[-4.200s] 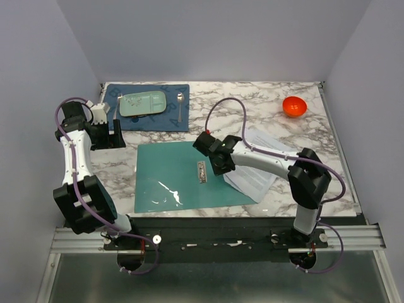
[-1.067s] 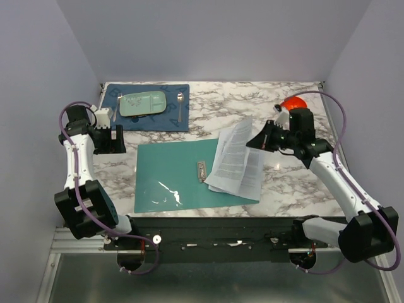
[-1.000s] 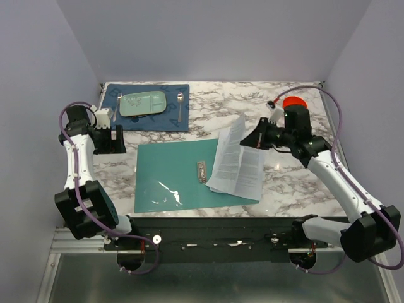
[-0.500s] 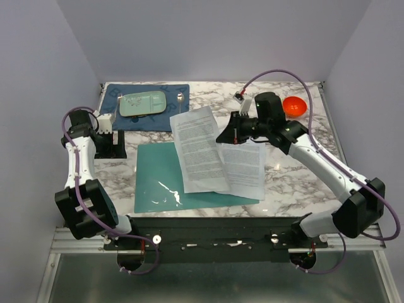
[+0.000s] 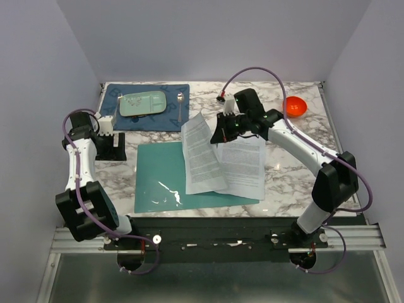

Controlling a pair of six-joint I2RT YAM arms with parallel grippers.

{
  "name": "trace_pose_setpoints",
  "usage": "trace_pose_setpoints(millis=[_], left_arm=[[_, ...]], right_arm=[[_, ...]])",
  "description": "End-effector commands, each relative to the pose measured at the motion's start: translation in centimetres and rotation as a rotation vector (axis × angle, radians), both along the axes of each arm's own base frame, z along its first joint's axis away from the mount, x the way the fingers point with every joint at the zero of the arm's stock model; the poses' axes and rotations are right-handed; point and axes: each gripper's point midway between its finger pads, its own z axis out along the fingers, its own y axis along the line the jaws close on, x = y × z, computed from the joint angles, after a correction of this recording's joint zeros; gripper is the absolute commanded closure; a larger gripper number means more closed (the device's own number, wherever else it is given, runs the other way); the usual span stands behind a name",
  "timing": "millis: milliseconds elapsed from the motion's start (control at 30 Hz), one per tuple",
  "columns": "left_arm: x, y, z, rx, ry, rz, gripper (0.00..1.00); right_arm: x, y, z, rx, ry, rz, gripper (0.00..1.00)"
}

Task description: Put the files into the folder

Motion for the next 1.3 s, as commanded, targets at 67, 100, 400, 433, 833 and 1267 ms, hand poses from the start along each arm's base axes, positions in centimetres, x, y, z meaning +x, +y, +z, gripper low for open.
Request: trace_pose_setpoints(millis=[67, 100, 400, 433, 833, 1267], left_arm=[[-0.6, 0.3, -0.7, 0.046, 0.012, -0.049, 0.01], [-0.6, 0.3, -0.8, 0.045, 0.012, -0.047, 0.01], [-0.9, 0.3, -1.1, 0.057, 0.016, -0.056, 0.01], [-0.9, 0.3, -1.1, 0.059, 0.016, -0.059, 0.01], [-1.4, 0.5, -1.6, 0.077, 0.023, -0.069, 0.01], [-2.2, 0.5, -2.7, 0.097, 0.041, -0.096, 0.01]], right_arm=[[-0.7, 1.1, 0.4, -0.046, -0.052, 0.082, 0.99], [-0.9, 1.5, 0.4, -0.050, -0.056, 0.092, 0.99], [-2.3, 4.4, -0.8, -0.066, -0.048, 0.160, 0.99], [-2.4, 4.6, -0.7, -0.061, -0.049, 0.162, 0.99], [-1.2, 6.1, -0.3, -0.069, -0.098, 0.133, 0.99], [-1.0, 7.4, -1.5, -0.025, -0.032, 0.101, 0.99]])
